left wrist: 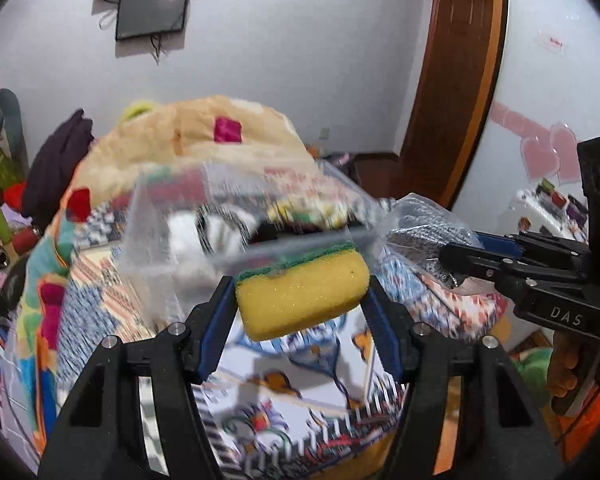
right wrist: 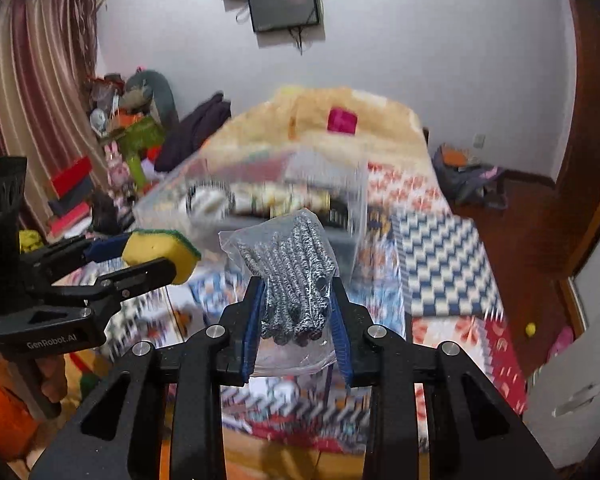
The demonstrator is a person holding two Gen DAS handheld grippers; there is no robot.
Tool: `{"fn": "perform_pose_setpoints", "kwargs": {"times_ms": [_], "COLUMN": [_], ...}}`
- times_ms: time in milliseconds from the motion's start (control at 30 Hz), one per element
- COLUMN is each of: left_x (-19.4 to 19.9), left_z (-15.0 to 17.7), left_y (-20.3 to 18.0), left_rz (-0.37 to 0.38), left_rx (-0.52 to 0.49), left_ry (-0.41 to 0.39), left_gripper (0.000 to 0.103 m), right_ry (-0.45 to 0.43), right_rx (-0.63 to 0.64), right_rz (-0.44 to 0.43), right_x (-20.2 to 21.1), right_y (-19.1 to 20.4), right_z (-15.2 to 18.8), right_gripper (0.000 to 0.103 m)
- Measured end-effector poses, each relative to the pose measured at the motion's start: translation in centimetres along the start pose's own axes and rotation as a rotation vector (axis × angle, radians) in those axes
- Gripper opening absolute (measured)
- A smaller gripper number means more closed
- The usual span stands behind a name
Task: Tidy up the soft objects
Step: 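Lower the yellow sponge into the box with the left tool while the right tool drops the scrubber in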
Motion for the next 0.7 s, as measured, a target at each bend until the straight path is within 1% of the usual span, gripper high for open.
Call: {"fn": "perform_pose_setpoints", "kwargs": {"times_ms": [133, 333, 533, 700], "left_x": [0.4, -0.7, -3.3, -6.1], "left_z": [-2.6, -5.3, -6.2, -5.5], "left_y": [1.0, 3.2, 4.6, 5.5], "left_rz": [-0.028, -0.066, -0.095, -0.110], "left_rx": [-0.002, 0.007, -0.003, -0.008], "left_ry": [-0.052, -0.076, -0.050, 0.003], "left_gripper": [0.063, 0.063, 0.063, 0.063], "right_ry": [-0.052, -0.090, -0.085, -0.046], "right_rx": [-0.008, -0.018, 0.006, 0.005], "right_rz": [-0.008, -0.022, -0.014, -0.010], "right_x": [0.1, -1.2, -3.5, -6.0], "right_y": [0.1, 0.7, 1.6, 1.4], "right_z": [-2.7, -5.8, -7.2, -7.3], "right_gripper": [0.029, 0.029, 0.029, 0.029]}}
Point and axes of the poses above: each gripper's, at about its wrist camera, not at the fingertips, and x roughly against the way its jaws point, y to its left, z to its underside, the point moved 9 cm from there along -x, roughly the way its jaws point, and after that the axes turned 2 degrees about -z, right-handed, at the moved point
